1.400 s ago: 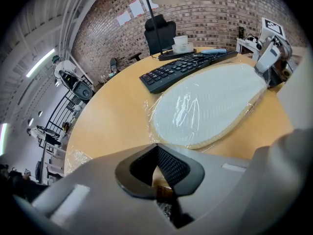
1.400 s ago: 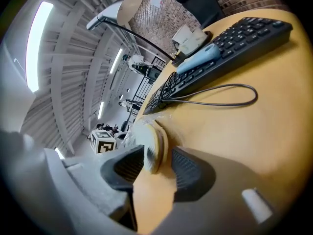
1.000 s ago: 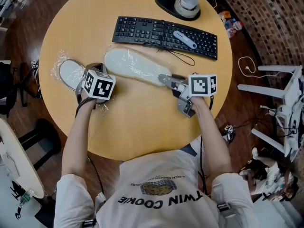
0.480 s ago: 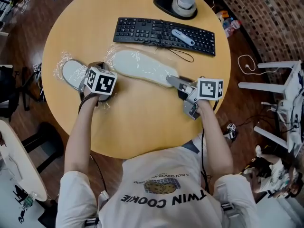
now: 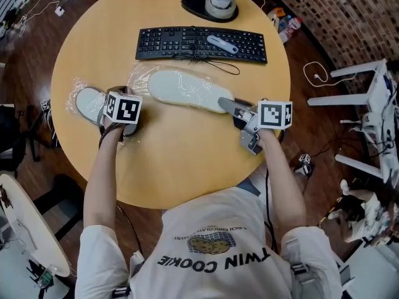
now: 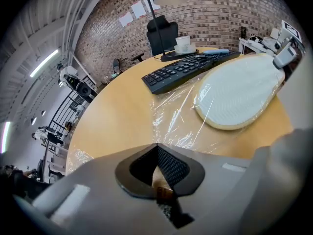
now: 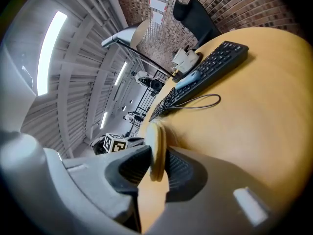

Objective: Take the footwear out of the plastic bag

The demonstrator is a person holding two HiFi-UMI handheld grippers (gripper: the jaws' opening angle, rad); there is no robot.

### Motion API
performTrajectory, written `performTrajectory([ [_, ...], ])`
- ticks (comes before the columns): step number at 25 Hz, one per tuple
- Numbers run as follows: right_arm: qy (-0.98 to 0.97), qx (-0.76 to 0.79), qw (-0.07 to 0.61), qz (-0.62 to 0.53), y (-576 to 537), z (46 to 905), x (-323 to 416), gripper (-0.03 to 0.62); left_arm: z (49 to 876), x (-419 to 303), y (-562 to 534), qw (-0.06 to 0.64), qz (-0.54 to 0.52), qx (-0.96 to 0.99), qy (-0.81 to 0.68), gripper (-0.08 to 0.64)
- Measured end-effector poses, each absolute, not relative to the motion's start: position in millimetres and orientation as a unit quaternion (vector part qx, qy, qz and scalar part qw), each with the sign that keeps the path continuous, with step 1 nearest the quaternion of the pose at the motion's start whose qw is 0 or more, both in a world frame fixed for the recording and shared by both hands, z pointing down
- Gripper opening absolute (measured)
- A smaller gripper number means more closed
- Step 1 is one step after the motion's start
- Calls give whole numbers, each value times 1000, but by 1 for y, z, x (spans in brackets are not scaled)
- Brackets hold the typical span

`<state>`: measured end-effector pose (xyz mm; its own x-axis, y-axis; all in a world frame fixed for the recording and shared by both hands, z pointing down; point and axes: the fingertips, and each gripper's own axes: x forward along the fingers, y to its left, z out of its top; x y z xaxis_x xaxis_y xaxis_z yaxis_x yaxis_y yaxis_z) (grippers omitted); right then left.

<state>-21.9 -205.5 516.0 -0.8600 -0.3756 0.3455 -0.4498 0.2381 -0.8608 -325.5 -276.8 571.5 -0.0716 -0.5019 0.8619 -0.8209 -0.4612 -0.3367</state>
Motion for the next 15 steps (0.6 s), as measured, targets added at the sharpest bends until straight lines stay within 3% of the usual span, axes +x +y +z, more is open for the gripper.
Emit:
performTrajectory([
  [15,-788,283,0,546,-186,496,28,80,570,-322,-277,143,542,660,-501,5],
])
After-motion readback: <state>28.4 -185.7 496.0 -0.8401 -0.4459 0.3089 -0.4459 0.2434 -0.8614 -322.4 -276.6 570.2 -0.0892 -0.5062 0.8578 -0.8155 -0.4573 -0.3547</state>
